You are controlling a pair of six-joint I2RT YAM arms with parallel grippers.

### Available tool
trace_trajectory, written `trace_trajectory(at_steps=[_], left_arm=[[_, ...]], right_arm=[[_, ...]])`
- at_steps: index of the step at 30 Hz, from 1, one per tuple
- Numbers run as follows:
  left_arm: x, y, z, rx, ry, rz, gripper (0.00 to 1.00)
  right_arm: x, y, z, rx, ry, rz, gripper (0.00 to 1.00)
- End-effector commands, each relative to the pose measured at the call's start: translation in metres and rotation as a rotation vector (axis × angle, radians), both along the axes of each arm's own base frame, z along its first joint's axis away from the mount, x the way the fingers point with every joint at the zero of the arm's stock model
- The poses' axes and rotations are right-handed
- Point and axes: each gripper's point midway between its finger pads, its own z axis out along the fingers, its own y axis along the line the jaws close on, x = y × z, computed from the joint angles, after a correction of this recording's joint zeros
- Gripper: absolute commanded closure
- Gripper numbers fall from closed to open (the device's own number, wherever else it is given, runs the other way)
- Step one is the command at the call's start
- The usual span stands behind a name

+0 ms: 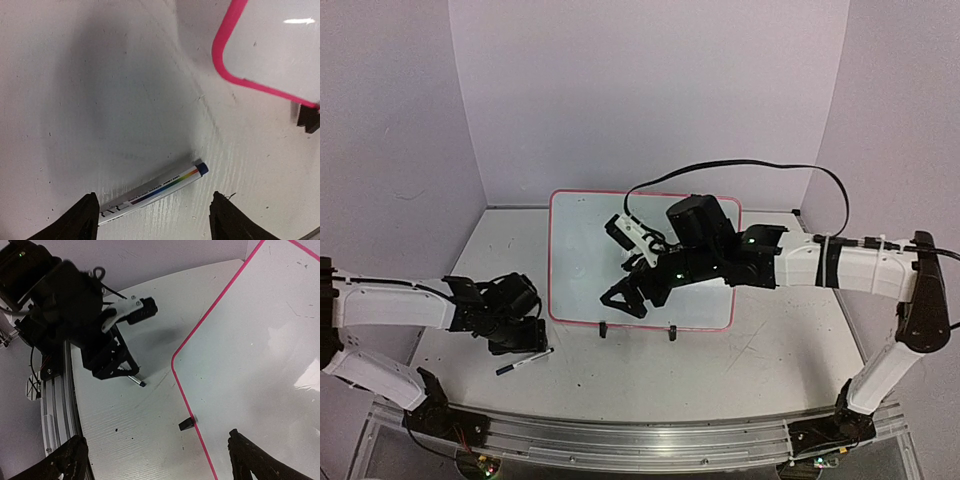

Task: Write a sentence on the whiteboard
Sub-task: Pick up the whiteboard marker from the center of the board.

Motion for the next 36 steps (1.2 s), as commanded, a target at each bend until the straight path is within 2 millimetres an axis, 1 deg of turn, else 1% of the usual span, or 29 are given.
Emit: trace_trajectory(at_steps=[1,2,3,4,6,7,8,10,11,13,15,18,21,23,26,28,30,33,34,36], left_arm=[[-0.006,0.001,-0.008,0.196,-0.002,-0.024,0.17],[-0.005,-0.005,-0.008,0.205,0.002,-0.064,0.15],[-0.003,-0.009,-0.014,0.245,0.015,-0.117,0.12],[0.000,-0.011,-0.017,0.269,0.015,-0.148,0.11],[0.005,-0.018,-0.018,0.289,0.010,-0.200,0.10],[0.008,-0.023,-0.020,0.292,0.006,-0.236,0.10],[0.009,-0.024,-0.023,0.298,0.015,-0.256,0.11],[0.008,-0.027,-0.031,0.274,0.036,-0.281,0.15],[0.007,-0.026,-0.038,0.256,0.065,-0.288,0.20],[0.003,-0.024,-0.047,0.238,0.099,-0.300,0.26],[0.000,-0.028,-0.051,0.213,0.126,-0.313,0.35],[-0.006,-0.033,-0.055,0.187,0.159,-0.342,0.43],[-0.015,-0.036,-0.060,0.164,0.207,-0.369,0.45],[-0.018,-0.037,-0.061,0.157,0.218,-0.377,0.41],[-0.019,-0.035,-0.055,0.166,0.223,-0.383,0.37],[-0.022,-0.027,-0.051,0.206,0.250,-0.366,0.32],[-0.026,-0.019,-0.050,0.234,0.278,-0.331,0.29],[-0.030,-0.010,-0.054,0.278,0.310,-0.298,0.29],[-0.034,0.001,-0.057,0.327,0.345,-0.276,0.30],[-0.039,0.007,-0.058,0.353,0.373,-0.261,0.32]], right_arm=[[-0.003,-0.019,0.040,0.076,-0.095,-0.020,0.02],[-0.005,-0.023,0.038,0.072,-0.096,-0.020,0.02],[-0.008,-0.032,0.044,0.087,-0.107,-0.022,0.02],[-0.011,-0.038,0.044,0.093,-0.108,-0.019,0.02],[-0.013,-0.050,0.040,0.090,-0.105,-0.023,0.02],[-0.015,-0.059,0.038,0.092,-0.101,-0.028,0.02],[-0.017,-0.066,0.040,0.104,-0.099,-0.031,0.02],[-0.015,-0.079,0.033,0.099,-0.081,-0.051,0.02],[-0.013,-0.089,0.034,0.111,-0.069,-0.067,0.02],[-0.010,-0.105,0.033,0.122,-0.059,-0.096,0.02],[-0.007,-0.118,0.033,0.131,-0.056,-0.126,0.02],[-0.008,-0.130,0.038,0.153,-0.062,-0.144,0.02],[-0.007,-0.137,0.041,0.163,-0.067,-0.161,0.02],[-0.007,-0.138,0.042,0.169,-0.066,-0.158,0.02],[-0.007,-0.135,0.041,0.173,-0.058,-0.155,0.02],[-0.007,-0.134,0.041,0.174,-0.051,-0.147,0.02],[-0.007,-0.133,0.040,0.177,-0.055,-0.145,0.02],[-0.007,-0.133,0.040,0.175,-0.059,-0.143,0.02],[-0.007,-0.134,0.040,0.175,-0.064,-0.143,0.02],[-0.007,-0.134,0.041,0.177,-0.067,-0.141,0.02]])
